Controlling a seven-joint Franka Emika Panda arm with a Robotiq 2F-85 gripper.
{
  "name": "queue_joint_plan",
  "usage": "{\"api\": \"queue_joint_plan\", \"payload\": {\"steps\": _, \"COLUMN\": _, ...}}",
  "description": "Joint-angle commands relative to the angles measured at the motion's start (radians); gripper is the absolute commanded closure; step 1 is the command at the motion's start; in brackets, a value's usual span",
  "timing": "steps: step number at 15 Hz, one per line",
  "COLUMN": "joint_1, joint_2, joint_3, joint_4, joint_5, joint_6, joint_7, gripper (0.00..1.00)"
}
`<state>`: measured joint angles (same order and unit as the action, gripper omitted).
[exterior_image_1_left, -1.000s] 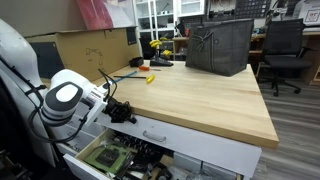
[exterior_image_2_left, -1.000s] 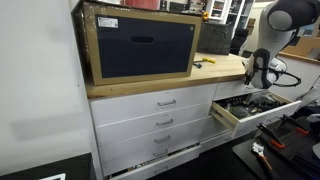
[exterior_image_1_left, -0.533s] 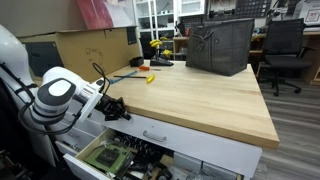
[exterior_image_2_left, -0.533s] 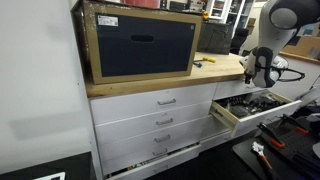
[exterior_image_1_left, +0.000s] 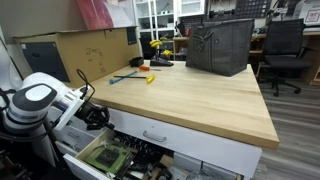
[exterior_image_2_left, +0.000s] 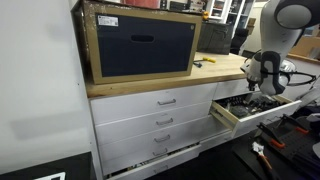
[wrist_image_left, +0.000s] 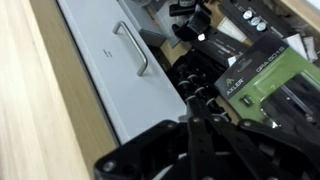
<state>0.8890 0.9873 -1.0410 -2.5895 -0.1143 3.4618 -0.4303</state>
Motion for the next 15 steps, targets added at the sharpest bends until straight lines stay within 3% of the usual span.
{"api": "queue_joint_plan", "payload": {"steps": 1, "joint_1": 0.072, "joint_2": -0.049, "joint_3": -0.024, "joint_4": -0.125, "joint_5": -0.007, "joint_6": 0.000, "joint_7": -0.019, "gripper": 1.00}}
{"api": "queue_joint_plan", "payload": {"steps": 4, "joint_1": 0.151, "joint_2": -0.054, "joint_3": -0.039, "joint_4": -0.186, "joint_5": 0.004, "joint_6": 0.000, "joint_7": -0.021, "gripper": 1.00}}
{"api": "queue_joint_plan", "payload": {"steps": 7, "joint_1": 0.279, "joint_2": -0.039, "joint_3": -0.069, "joint_4": -0.235, "joint_5": 0.034, "joint_6": 0.000, "joint_7": -0.010, "gripper": 1.00}}
{"api": "queue_joint_plan", "payload": {"steps": 15, "joint_1": 0.448, "joint_2": 0.098, "joint_3": -0.027, "joint_4": -0.181, "joint_5": 0.138, "joint_6": 0.000, "joint_7": 0.049, "gripper": 1.00}}
